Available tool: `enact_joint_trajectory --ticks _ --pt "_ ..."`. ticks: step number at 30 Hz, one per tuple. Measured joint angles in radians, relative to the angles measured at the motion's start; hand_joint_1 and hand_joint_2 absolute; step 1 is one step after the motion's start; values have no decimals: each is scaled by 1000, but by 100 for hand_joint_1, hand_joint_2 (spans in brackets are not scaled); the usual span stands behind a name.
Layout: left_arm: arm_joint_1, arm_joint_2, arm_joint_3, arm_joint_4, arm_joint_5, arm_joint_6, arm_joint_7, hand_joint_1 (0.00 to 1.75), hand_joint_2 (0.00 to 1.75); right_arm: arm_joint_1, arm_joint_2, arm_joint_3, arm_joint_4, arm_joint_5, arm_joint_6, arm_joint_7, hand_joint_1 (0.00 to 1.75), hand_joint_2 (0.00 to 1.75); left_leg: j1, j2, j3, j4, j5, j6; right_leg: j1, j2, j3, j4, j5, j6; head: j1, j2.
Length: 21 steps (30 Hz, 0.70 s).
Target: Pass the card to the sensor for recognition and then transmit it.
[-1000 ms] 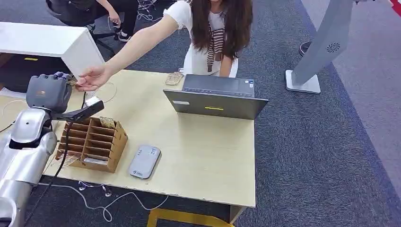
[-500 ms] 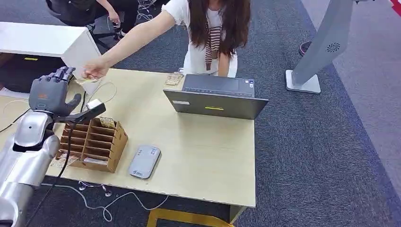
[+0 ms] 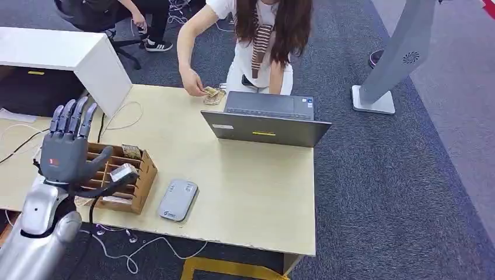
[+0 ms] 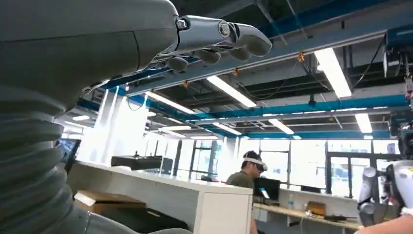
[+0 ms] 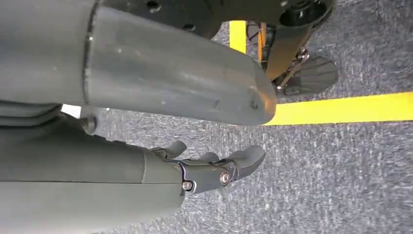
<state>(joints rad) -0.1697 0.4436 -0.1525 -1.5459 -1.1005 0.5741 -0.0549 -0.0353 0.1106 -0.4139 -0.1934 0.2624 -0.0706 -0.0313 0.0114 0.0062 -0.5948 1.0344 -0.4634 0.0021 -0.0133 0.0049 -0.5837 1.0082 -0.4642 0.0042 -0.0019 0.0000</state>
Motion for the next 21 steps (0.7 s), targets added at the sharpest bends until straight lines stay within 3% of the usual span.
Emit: enact_joint_trajectory --ticks 2,3,6,8,9,10,12,14,17,18,19,21 --pt "59 -3 21 -65 43 6 -28 0 175 1 0 -7 0 -2 0 -2 0 0 0 -1 -2 0 0 1 0 -1 1 0 0 0 0 0" --pt "118 -5 42 -114 116 29 -70 0 175 1 2 -13 0 -13 0 -7 0 0 0 0 -2 -1 -2 -1 0 0 1 0 0 0 0 0" --pt "347 -35 144 -290 422 91 -253 0 175 10 4 -38 0 -42 -6 -19 0 0 0 12 4 -1 -8 -2 0 9 2 0 -3 -2 -1 0" --pt "464 -104 268 -384 657 -8 -451 0 175 23 4 -55 0 -50 -8 -24 0 0 0 12 4 0 -9 -1 0 10 1 0 -5 0 -1 0" --pt "494 -167 365 -425 732 -132 -546 0 175 29 4 -64 0 -51 -8 -24 0 0 0 7 3 0 -8 0 0 7 2 0 -7 2 0 0" --pt "509 -226 463 -460 758 -271 -604 0 175 31 4 -71 0 -51 -8 -25 0 0 0 3 3 0 -8 0 0 4 3 0 -7 2 1 0" --pt "519 -313 618 -507 799 -469 -625 0 175 30 4 -84 0 -53 -8 -31 0 0 0 1 3 0 -8 0 0 2 3 0 -8 2 0 0" --pt "477 -411 812 -523 925 -718 -593 0 175 30 6 -98 0 -53 -10 -40 0 0 0 1 2 0 -8 0 0 1 4 0 -7 2 1 0" --pt "395 -495 1052 -499 1032 -938 -537 0 175 33 10 -116 0 -56 -18 -49 0 0 0 2 3 -1 -8 0 0 2 4 0 -7 2 1 0" --pt "349 -535 1173 -458 1063 -1001 -510 0 175 35 12 -126 0 -56 -22 -57 0 0 0 2 3 -1 -8 0 0 2 5 0 -7 2 0 0" --pt "316 -559 1263 -410 1090 -1006 -481 0 175 36 16 -133 0 -55 -25 -62 0 0 1 2 4 -1 -8 0 0 2 5 0 -7 1 0 0" --pt "287 -582 1340 -354 1121 -985 -468 0 175 36 19 -140 0 -53 -27 -66 0 0 1 2 4 -1 -8 -1 0 2 5 0 -6 1 0 0"
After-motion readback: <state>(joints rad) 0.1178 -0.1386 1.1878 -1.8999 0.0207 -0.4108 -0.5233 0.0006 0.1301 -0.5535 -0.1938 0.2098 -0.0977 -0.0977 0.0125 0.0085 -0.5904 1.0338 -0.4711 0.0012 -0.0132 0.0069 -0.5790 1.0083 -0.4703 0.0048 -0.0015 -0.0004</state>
